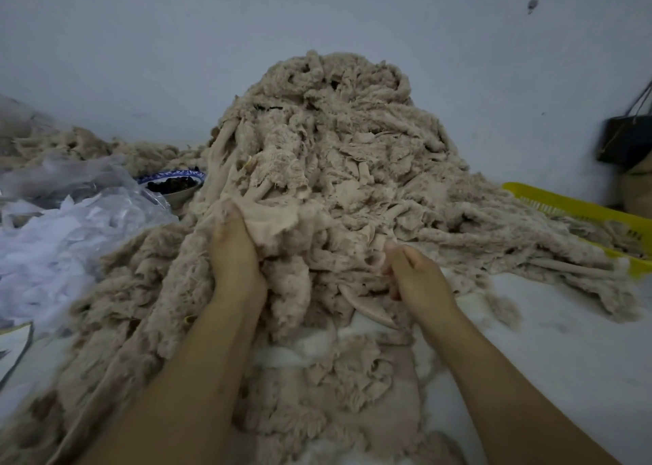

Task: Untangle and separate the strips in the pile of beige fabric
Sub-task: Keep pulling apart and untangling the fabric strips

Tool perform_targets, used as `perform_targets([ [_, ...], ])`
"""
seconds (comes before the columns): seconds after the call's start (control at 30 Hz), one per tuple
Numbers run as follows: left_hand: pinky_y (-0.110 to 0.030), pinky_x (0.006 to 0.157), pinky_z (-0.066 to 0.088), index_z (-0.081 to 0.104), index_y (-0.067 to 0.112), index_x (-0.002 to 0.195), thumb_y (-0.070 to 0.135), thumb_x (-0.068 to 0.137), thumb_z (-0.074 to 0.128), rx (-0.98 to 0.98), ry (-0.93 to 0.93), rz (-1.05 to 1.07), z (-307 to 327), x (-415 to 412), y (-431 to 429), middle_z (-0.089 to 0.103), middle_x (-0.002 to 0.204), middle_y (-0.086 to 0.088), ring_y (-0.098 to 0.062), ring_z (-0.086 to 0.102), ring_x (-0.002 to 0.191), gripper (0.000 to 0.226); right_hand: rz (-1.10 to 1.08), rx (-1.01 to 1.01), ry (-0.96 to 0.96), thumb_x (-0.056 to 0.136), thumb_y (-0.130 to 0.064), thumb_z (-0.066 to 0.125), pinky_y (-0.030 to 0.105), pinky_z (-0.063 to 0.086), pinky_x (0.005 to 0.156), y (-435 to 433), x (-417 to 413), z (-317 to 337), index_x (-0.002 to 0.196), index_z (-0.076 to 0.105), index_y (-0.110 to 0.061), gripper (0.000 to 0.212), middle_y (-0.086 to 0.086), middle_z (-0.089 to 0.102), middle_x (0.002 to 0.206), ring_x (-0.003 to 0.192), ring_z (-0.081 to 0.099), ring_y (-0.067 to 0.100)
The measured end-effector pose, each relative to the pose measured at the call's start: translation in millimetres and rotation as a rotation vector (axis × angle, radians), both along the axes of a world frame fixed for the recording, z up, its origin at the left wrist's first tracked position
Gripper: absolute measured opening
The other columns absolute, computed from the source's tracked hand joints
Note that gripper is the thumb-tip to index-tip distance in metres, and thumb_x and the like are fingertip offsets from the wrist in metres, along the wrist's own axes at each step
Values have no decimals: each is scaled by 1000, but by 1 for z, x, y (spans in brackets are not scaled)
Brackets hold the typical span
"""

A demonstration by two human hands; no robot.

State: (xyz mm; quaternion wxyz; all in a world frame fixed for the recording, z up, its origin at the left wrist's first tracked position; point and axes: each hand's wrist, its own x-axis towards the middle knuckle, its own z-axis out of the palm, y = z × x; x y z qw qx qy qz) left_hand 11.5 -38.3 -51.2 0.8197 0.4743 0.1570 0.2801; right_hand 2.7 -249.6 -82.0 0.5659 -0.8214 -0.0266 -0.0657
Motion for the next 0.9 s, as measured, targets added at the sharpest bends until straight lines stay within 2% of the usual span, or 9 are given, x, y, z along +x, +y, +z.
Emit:
perform_targets([
  [0.1, -17, 76, 53, 70, 47, 108, 50, 100, 47, 415, -40, -95, -4, -10, -28, 72, 102, 21, 7, 64, 91, 24, 98, 64, -69, 82, -85, 27, 13, 43, 65, 14, -13, 7, 90, 66, -42, 59, -25, 64, 87, 78, 59, -9],
  [0.17, -7, 58, 45, 69, 44, 78, 52, 99, 44, 751, -127, -195, -6, -22, -47, 64, 70, 30, 12, 58, 65, 33, 167, 101, -159, 75, -92, 30, 10, 46, 62, 24, -16, 10, 94, 64, -39, 65, -23, 65, 88, 79, 61, -9],
  [0.27, -11, 53, 41, 53, 29, 71, 52, 99, 40, 966, -165, -269, -12, -27, -55, 59, 62, 21, 5, 53, 57, 38, 212, 99, -142, 81, -75, 48, 10, 37, 44, 26, -16, 10, 75, 49, -25, 51, -17, 51, 56, 48, 47, -2],
  [0.37, -27, 60, 51, 54, 25, 80, 51, 102, 36, 908, -135, -354, -16, -26, -52, 61, 70, 4, -5, 57, 62, 39, 146, -38, -221, 100, -44, 50, 11, 34, 46, 20, -12, 7, 67, 40, -19, 42, -8, 40, 58, 47, 41, 0],
  [0.47, -32, 66, 47, 53, 31, 80, 63, 96, 39, 1242, -3, -463, -21, -21, -46, 60, 74, 7, -7, 57, 68, 38, 20, 26, -287, 102, -39, 46, 14, 36, 50, 15, -9, 11, 72, 51, -12, 41, -1, 50, 65, 53, 47, 5],
  [0.53, -31, 59, 42, 54, 29, 76, 52, 97, 51, 1404, 73, -402, -25, -15, -40, 55, 69, 8, -11, 54, 65, 31, -78, 165, -281, 103, -43, 44, 17, 34, 47, 10, -8, 13, 73, 51, -13, 43, -9, 49, 56, 47, 42, 6],
  [0.6, -29, 54, 33, 47, 24, 69, 32, 97, 56, 1392, 93, -246, -25, -9, -32, 48, 64, 5, -15, 47, 60, 30, -175, 298, -253, 103, -46, 42, 19, 29, 49, 4, -8, 14, 68, 41, -20, 44, -13, 37, 51, 45, 31, 5],
  [0.73, -29, 58, 36, 57, 12, 87, 15, 95, 54, 1300, 161, -71, -24, -2, -16, 54, 74, 1, -15, 49, 65, 9, -305, 521, -166, 105, -45, 41, 35, 37, 63, -2, -5, 16, 72, 44, -20, 41, -12, 43, 59, 56, 40, 9],
  [0.9, -28, 80, 44, 64, 11, 118, 10, 97, 51, 1065, 169, 67, -22, -5, -11, 61, 109, -1, -19, 57, 100, 24, -381, 543, -142, 105, -37, 43, 38, 37, 65, -5, -3, 13, 69, 36, -20, 40, -10, 35, 55, 51, 30, 11],
])
